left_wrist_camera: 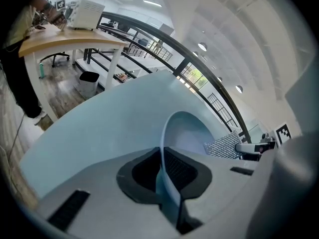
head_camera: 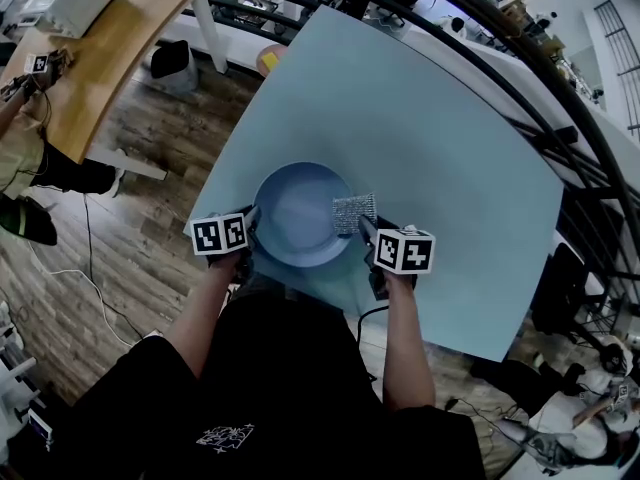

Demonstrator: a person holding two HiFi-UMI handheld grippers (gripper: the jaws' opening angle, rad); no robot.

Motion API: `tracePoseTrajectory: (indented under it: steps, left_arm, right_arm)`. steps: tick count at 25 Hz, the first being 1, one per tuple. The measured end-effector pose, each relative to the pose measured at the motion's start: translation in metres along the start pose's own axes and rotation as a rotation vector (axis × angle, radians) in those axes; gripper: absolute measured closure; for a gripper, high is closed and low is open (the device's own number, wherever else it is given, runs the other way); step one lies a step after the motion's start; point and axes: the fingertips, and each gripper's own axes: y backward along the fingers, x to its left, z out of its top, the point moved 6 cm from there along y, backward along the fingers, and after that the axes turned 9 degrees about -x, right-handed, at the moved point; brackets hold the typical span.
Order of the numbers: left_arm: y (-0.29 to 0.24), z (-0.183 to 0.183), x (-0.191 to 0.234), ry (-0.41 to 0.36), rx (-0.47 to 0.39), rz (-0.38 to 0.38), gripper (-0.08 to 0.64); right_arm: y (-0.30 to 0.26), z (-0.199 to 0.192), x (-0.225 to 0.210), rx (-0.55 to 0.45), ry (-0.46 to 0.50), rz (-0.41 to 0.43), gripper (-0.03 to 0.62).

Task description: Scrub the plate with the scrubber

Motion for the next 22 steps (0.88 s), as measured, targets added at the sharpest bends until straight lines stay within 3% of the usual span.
tracePoseTrajectory:
  steps: [8, 22]
  left_arm:
    - [0.003, -0.002, 0.0, 0.007, -0.008, 0.006, 0.526]
    - [0.002, -0.004, 0.0, 0.007, -0.015, 0.007, 0.528]
  right_arm:
    - [0.007, -0.015, 0.007, 0.035, -0.012, 0.047, 0.514]
    - [0.002, -0.046, 0.024, 0.024, -0.156, 0.117, 0.513]
